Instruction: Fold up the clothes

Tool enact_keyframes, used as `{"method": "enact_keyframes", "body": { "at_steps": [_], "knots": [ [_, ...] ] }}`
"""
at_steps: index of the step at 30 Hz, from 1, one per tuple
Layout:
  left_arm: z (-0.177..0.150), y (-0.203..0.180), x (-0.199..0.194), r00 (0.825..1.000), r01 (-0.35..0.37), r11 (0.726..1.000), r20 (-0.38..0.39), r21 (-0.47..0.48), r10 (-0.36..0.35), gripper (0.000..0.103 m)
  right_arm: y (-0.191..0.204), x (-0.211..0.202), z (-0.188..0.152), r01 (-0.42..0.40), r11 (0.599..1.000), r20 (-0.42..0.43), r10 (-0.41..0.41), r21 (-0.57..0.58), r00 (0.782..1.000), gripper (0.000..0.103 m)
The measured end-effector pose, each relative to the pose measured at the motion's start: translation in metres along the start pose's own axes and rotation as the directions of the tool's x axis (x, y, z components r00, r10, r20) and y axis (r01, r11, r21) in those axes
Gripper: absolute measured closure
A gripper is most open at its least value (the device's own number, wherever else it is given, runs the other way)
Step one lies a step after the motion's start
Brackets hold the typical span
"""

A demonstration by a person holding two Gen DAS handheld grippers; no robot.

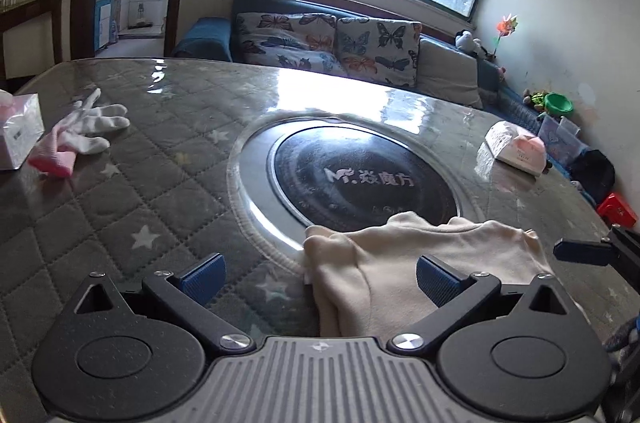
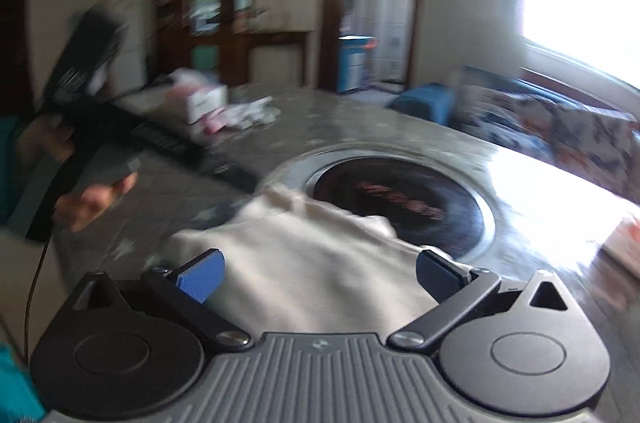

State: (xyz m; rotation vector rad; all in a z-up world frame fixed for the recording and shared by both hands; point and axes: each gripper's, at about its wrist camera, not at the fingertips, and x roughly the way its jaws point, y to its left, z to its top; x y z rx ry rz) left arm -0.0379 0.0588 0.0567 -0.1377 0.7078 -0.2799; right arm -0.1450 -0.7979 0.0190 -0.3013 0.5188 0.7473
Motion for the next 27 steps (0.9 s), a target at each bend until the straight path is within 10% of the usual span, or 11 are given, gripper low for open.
{"method": "enact_keyframes", "body": {
  "at_steps": [18, 27],
  "knots": [
    [-0.011, 0.031, 0.003, 0.995, 0.016, 0.980, -0.094, -0.196, -0.035, 0.000, 0.091, 0.055, 0.011, -0.168, 0.919, -0.160, 0.117, -0.358, 0.980, 0.047],
    [-0.007, 0.039, 0.015, 0.982, 0.081, 0.935, -0.131, -0.344, -0.133, 0.000, 0.071, 0.052, 0.020, -0.162, 0.964, -0.120, 0.139, -0.209, 0.983, 0.094]
  ]
}}
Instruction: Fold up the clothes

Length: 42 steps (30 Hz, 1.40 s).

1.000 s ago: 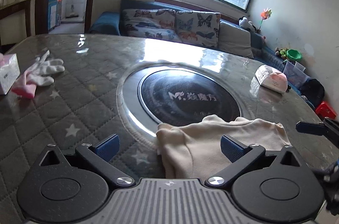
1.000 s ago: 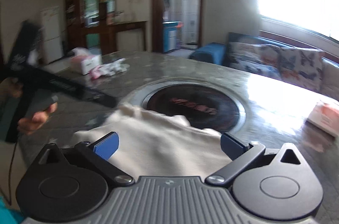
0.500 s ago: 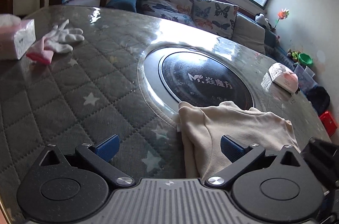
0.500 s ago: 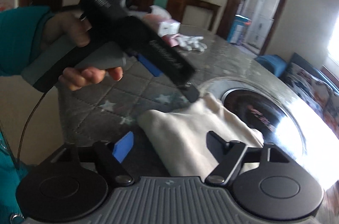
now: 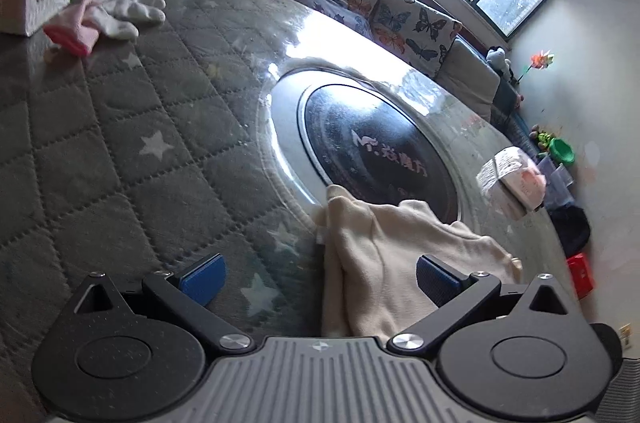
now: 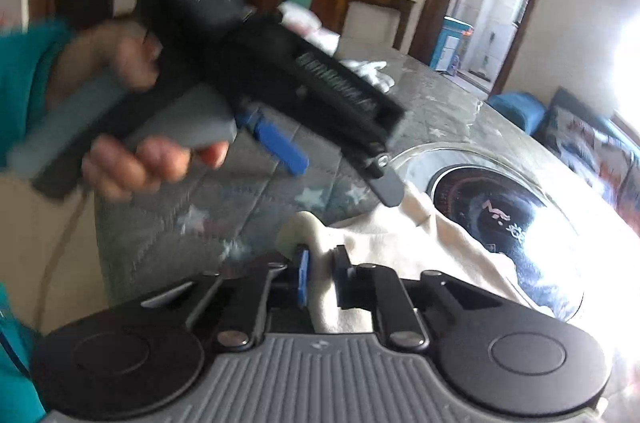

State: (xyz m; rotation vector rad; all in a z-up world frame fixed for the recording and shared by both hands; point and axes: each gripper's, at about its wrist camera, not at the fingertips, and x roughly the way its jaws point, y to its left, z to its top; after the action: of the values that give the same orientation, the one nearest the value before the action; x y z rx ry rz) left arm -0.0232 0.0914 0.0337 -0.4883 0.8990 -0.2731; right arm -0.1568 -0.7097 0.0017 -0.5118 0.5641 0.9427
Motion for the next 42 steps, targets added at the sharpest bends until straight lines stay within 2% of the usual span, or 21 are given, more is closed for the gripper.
{"method": "enact_keyframes", "body": {
  "at_steps": [6, 12, 15, 20, 22, 23, 24, 25, 27, 30, 34, 37, 39, 41, 42],
  "knots": [
    [0.005, -0.008, 0.009, 0.998, 0.049, 0.996, -0.034, -0.077, -0.051, 0.001, -0.026, -0.019, 0.004, -0.037, 0.990, 0.060, 0.030, 0.133, 0.998, 0.096],
    [0.006, -0.018, 0.019, 0.993, 0.082, 0.985, -0.069, -0.150, -0.093, 0.003, -0.044, -0.029, 0.006, -0.064, 0.980, 0.095, 0.046, 0.188, 0.994, 0.097],
    [0.005, -0.020, 0.023, 0.990, 0.102, 0.977, -0.071, -0.189, -0.118, 0.008, -0.047, -0.033, 0.004, -0.074, 0.977, 0.109, 0.053, 0.198, 0.993, 0.097],
    [0.002, -0.017, 0.029, 0.983, 0.142, 0.957, -0.076, -0.255, -0.166, 0.032, -0.049, -0.034, 0.000, -0.100, 0.973, 0.128, 0.074, 0.208, 0.989, 0.097],
    [-0.001, -0.014, 0.032, 0.982, 0.147, 0.950, -0.075, -0.275, -0.174, 0.053, -0.050, -0.033, -0.001, -0.110, 0.971, 0.130, 0.083, 0.214, 0.988, 0.097],
    [-0.002, -0.013, 0.033, 0.982, 0.142, 0.949, -0.080, -0.281, -0.170, 0.060, -0.050, -0.033, -0.002, -0.113, 0.969, 0.131, 0.086, 0.219, 0.988, 0.097],
    [-0.004, -0.012, 0.035, 0.983, 0.133, 0.948, -0.083, -0.288, -0.163, 0.072, -0.051, -0.032, -0.003, -0.120, 0.967, 0.131, 0.092, 0.225, 0.987, 0.097],
    [-0.005, -0.011, 0.036, 0.985, 0.125, 0.949, -0.083, -0.289, -0.155, 0.078, -0.052, -0.032, -0.005, -0.124, 0.965, 0.130, 0.095, 0.232, 0.987, 0.097],
    [-0.005, -0.010, 0.036, 0.986, 0.120, 0.949, -0.080, -0.290, -0.149, 0.081, -0.057, -0.034, -0.008, -0.128, 0.960, 0.129, 0.098, 0.251, 0.987, 0.096],
    [-0.006, -0.009, 0.037, 0.985, 0.123, 0.949, -0.080, -0.291, -0.152, 0.082, -0.068, -0.044, -0.017, -0.130, 0.944, 0.147, 0.089, 0.304, 0.985, 0.089],
    [-0.005, -0.008, 0.038, 0.985, 0.126, 0.949, -0.080, -0.289, -0.155, 0.082, -0.087, -0.062, -0.037, -0.030, 0.930, 0.124, -0.017, 0.367, 0.992, 0.084],
    [-0.005, -0.008, 0.038, 0.984, 0.127, 0.948, -0.082, -0.291, -0.157, 0.082, -0.111, -0.070, -0.061, 0.085, 0.891, 0.063, -0.126, 0.446, 0.990, 0.072],
    [-0.005, -0.009, 0.038, 0.985, 0.125, 0.950, -0.082, -0.285, -0.154, 0.082, -0.130, -0.072, -0.079, 0.177, 0.851, 0.004, -0.206, 0.495, 0.978, 0.071],
    [-0.005, -0.010, 0.038, 0.985, 0.121, 0.952, -0.083, -0.280, -0.150, 0.082, -0.147, -0.070, -0.095, 0.232, 0.812, -0.029, -0.257, 0.536, 0.966, 0.069],
    [-0.005, -0.011, 0.038, 0.986, 0.119, 0.954, -0.084, -0.276, -0.147, 0.082, -0.154, -0.069, -0.101, 0.249, 0.791, -0.038, -0.276, 0.559, 0.960, 0.064]
  ]
}}
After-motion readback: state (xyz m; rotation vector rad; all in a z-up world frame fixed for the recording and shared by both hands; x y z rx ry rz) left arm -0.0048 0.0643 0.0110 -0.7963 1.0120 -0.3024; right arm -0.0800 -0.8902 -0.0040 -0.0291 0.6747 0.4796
